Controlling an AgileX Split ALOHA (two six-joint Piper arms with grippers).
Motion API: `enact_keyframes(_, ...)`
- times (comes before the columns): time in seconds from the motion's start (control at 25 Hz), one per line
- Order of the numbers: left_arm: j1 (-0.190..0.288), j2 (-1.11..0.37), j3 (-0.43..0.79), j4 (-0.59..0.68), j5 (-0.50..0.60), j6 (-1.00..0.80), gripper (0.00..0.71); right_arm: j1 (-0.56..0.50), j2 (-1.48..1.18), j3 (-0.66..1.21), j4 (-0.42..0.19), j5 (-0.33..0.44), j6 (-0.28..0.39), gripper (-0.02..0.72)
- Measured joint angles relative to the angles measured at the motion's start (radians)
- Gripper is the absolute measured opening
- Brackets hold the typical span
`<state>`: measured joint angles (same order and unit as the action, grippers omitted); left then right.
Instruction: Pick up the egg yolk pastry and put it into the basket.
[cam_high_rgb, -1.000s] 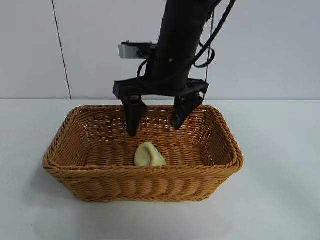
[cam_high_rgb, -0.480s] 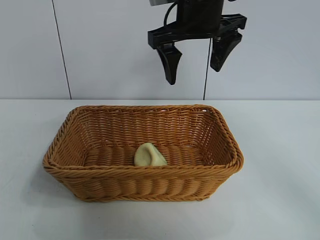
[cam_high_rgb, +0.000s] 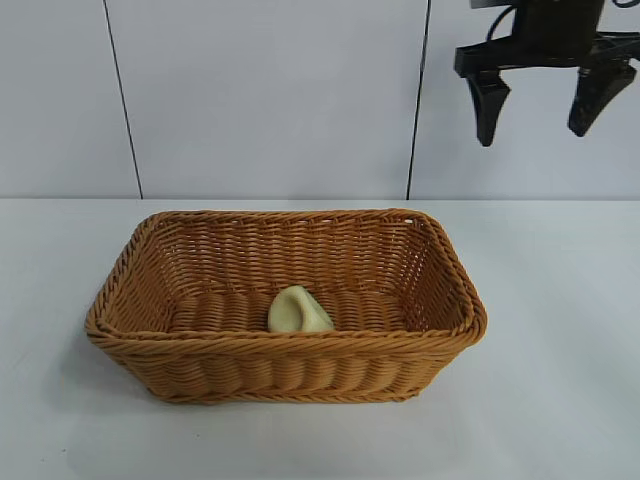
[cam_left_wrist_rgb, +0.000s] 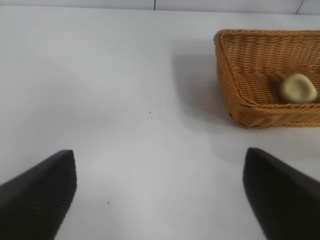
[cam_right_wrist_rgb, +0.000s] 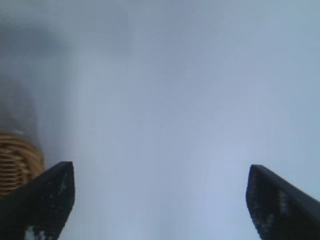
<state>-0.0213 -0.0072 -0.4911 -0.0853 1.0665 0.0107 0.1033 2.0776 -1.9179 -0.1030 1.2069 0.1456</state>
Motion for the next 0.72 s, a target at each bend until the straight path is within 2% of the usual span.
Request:
enact_keyframes(0.12,0.000,0.000,0.000,0.000,0.000,0.000,0.696,-0.057,0.000,0.000,0.013,0.000,-0.008,0.644)
enact_keyframes(0.32,0.000,0.000,0.000,0.000,0.000,0.000,0.696,-0.093,0.000,0.000,0.031,0.000,-0.035,0.644)
enact_keyframes(0.56,0.000,0.000,0.000,0.000,0.000,0.000,0.696,-0.094,-0.006,0.009,0.136,-0.001,-0.095,0.644)
enact_keyframes(0.72,0.000,0.000,0.000,0.000,-0.001,0.000,0.696,-0.094,-0.072,0.101,0.149,-0.001,-0.119,0.644)
